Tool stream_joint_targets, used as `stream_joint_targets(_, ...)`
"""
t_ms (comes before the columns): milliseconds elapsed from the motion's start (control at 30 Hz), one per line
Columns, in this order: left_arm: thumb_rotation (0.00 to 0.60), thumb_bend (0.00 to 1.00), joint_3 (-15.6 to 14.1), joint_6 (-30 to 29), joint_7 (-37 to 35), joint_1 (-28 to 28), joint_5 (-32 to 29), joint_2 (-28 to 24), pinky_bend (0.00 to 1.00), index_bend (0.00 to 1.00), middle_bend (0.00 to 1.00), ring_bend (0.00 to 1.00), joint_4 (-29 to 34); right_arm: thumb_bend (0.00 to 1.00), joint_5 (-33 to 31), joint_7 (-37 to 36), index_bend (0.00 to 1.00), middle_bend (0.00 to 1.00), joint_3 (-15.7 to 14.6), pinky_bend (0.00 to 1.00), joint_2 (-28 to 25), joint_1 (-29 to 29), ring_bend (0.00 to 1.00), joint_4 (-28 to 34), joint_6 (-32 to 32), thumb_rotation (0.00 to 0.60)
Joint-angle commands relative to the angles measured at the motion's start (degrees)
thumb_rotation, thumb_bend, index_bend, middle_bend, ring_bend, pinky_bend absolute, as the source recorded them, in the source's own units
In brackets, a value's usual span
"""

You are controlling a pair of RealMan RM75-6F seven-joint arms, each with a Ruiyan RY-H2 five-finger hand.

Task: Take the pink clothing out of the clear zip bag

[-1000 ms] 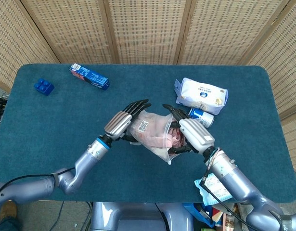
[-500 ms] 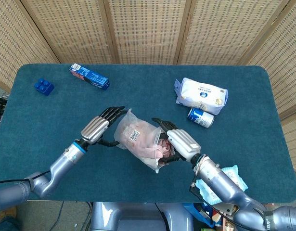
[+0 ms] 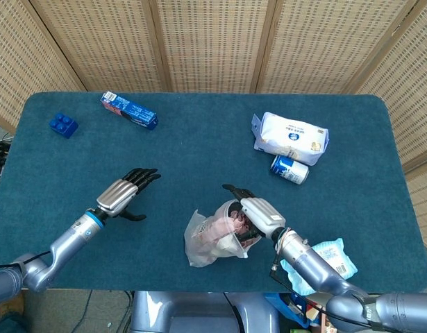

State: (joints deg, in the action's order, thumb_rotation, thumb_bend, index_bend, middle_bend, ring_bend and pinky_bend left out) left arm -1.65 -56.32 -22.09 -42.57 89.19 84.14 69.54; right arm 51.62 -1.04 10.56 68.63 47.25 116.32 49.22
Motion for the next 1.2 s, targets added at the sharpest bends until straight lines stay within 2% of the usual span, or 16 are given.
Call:
stream_joint_targets(33,0.600,0.22,-0.6,2.3,0.7,-1.5,1.2,0.7,0.00,0.02,0.00,0.00,-0.2,0.79,0.6,-0.5,0.76,0.00,0.0,0.00,-0.6,-0.4,0.00,-0.1,-0.2,0.600)
stream_joint_targets(133,0.600,0.22,-0.3,4.2,1.8,-3.3,1.9,1.7,0.00,0.03,0.00,0.00,0.3,0.79,1.2,-1.1,0.76,0.00,0.1,0.00,-1.3,-0.9,0.00,0.0,-0.6,0.600)
stream_joint_targets(300,0.600,0.22,1.3,7.1,7.7,-6.4,2.1,4.1,0.00,0.08,0.00,0.00,1.3,0.79,2.4,-2.2,0.76,0.00,0.1,0.00,-2.5,-1.6,0.00,0.2,-1.3,0.600)
stream_joint_targets(500,0.600,0.22,3.4,11.5,14.1,-9.0,-0.8,7.0,0.00,0.14,0.00,0.00,1.2,0.79,3.4,-3.3,0.76,0.00,0.1,0.00,-2.7,-2.1,0.00,-0.2,-2.0,0.600)
stream_joint_targets(800,0.600,0.22,5.7,15.9,21.1,-11.6,-5.3,11.0,0.00,0.16,0.00,0.00,-0.4,0.79,4.4,-3.8,0.76,0.00,0.3,0.00,-2.7,-2.4,0.00,-0.3,-2.5,0.600)
stream_joint_targets(1000,0.600,0.23,6.7,18.7,23.4,-13.3,-8.0,13.6,0.00,0.22,0.00,0.00,-2.0,0.79,4.2,-3.9,0.76,0.00,0.4,0.00,-2.7,-2.5,0.00,-0.6,-2.6,0.600)
stream_joint_targets(1200,0.600,0.25,7.0,20.0,24.2,-14.2,-9.3,15.1,0.00,0.25,0.00,0.00,-3.0,0.79,4.2,-4.2,0.76,0.00,0.6,0.00,-3.0,-2.7,0.00,-0.6,-2.7,0.600)
